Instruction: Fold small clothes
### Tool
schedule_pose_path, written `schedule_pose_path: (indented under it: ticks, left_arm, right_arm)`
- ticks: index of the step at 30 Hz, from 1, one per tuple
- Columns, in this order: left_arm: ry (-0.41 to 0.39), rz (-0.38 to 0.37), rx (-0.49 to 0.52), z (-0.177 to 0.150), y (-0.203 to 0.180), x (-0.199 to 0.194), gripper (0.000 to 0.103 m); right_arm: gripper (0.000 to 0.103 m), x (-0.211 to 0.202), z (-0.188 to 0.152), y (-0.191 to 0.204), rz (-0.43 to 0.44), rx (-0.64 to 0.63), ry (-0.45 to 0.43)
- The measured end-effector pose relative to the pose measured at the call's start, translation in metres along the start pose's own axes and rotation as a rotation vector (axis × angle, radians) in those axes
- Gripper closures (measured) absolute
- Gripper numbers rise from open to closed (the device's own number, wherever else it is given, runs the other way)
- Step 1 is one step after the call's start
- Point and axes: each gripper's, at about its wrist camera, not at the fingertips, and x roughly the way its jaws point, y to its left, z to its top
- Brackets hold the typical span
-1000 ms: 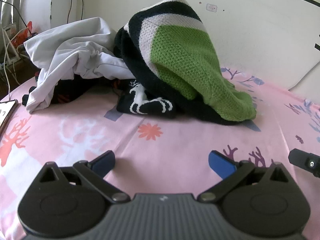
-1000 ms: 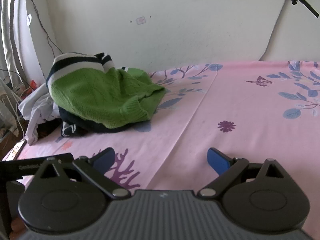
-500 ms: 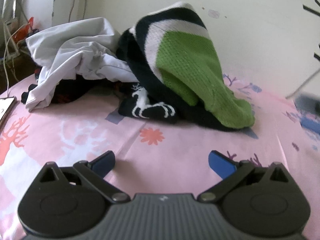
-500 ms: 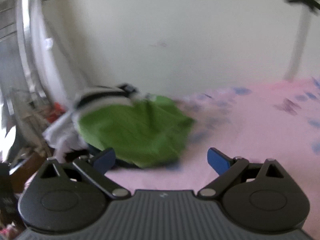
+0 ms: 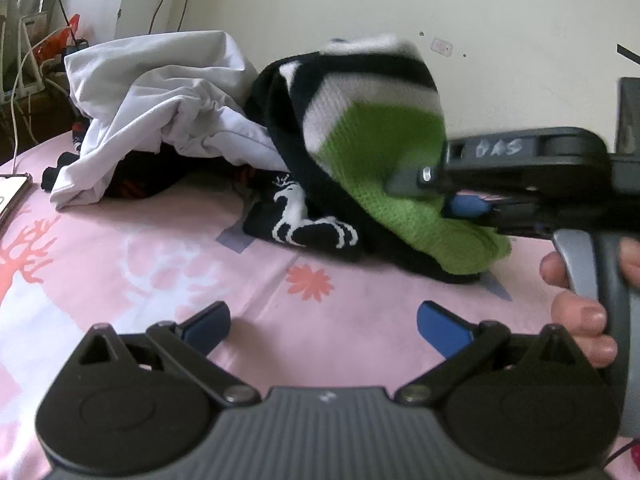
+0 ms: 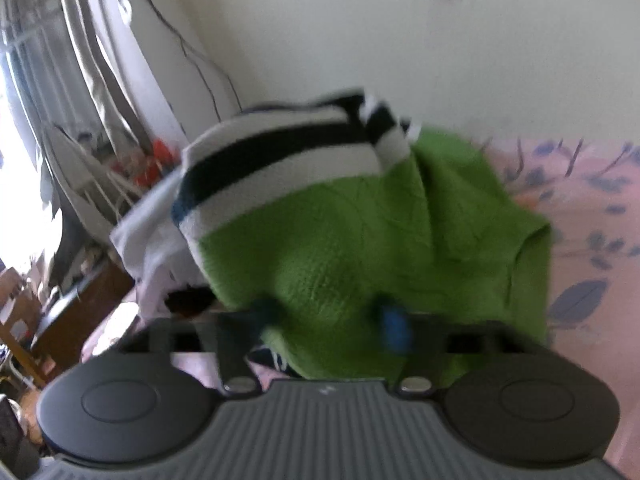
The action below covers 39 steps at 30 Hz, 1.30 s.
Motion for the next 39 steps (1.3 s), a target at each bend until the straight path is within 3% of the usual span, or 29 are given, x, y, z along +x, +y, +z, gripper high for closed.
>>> schedule_pose_path:
  ticks: [1,2,8,12,16,17,19,21,25,28,30,32,34,35,36,37,38,39]
  left_arm:
    - [-0.002,-0.001,-0.004,0.000,0.001,0.000,0.000]
    - [-0.005,-0.001,-0.009,0.000,0.001,-0.001,0.000]
    - [-0.018,-0.004,-0.037,0.001,0.006,-0.002,0.000]
    - [-0.038,-0.009,-0.034,0.000,0.006,-0.005,0.000]
    - [-0.047,-0.033,-0.015,-0.001,0.005,-0.008,0.000]
    - [-0.042,-0.049,-0.008,-0.001,0.004,-0.010,0.000]
    - [-0.030,-0.077,0.004,0.001,0.004,-0.009,0.000]
    - [-0.022,-0.094,0.016,0.005,0.002,-0.011,0.000]
    - [-0.075,-0.123,0.051,0.029,-0.005,-0.021,0.000]
    - [-0.076,-0.164,0.073,0.052,-0.019,-0.017,0.000]
    - [-0.051,-0.171,0.111,0.064,-0.034,-0.007,0.000]
    - [0.003,-0.171,0.151,0.070,-0.050,0.013,0.000]
    - [0.077,-0.103,0.163,0.071,-0.062,0.039,0.002]
    - [0.115,-0.064,0.161,0.069,-0.066,0.050,0.020]
    - [0.143,-0.043,0.163,0.067,-0.068,0.059,0.045]
    - [0.152,-0.044,0.165,0.065,-0.070,0.061,0.060]
    - [0.161,-0.049,0.167,0.063,-0.072,0.060,0.086]
    - [0.159,-0.062,0.171,0.062,-0.073,0.056,0.090]
  right_arm:
    - [0.099,-0.006,0.003,0.001,-0.001,0.010,-0.020]
    - [0.101,-0.016,0.007,0.002,-0.004,0.013,-0.049]
    - [0.101,-0.135,0.030,-0.008,-0.037,0.004,-0.308]
    - [0.101,-0.222,0.027,-0.021,-0.114,-0.044,-0.445]
    - [0.100,-0.291,0.006,-0.045,-0.257,-0.070,-0.582]
    - [0.097,-0.309,-0.002,-0.053,-0.316,-0.048,-0.644]
    - [0.058,-0.341,-0.017,-0.071,-0.387,0.022,-0.707]
    - [0.047,-0.368,-0.036,-0.091,-0.426,0.109,-0.761]
    - [0.042,-0.387,-0.070,-0.127,-0.468,0.267,-0.733]
    - [0.036,-0.367,-0.097,-0.147,-0.478,0.355,-0.643]
    - [0.029,-0.346,-0.111,-0.160,-0.460,0.408,-0.567]
    - [0.028,-0.315,-0.119,-0.167,-0.434,0.437,-0.477]
    - [0.027,-0.286,-0.121,-0.168,-0.406,0.460,-0.410]
    - [0.027,-0.273,-0.123,-0.170,-0.384,0.479,-0.383]
    - [0.027,-0.262,-0.127,-0.172,-0.360,0.501,-0.360]
    - [0.029,-0.252,-0.125,-0.173,-0.335,0.522,-0.346]
    - [0.033,-0.243,-0.125,-0.175,-0.313,0.534,-0.341]
    - [0.046,-0.234,-0.121,-0.174,-0.286,0.535,-0.331]
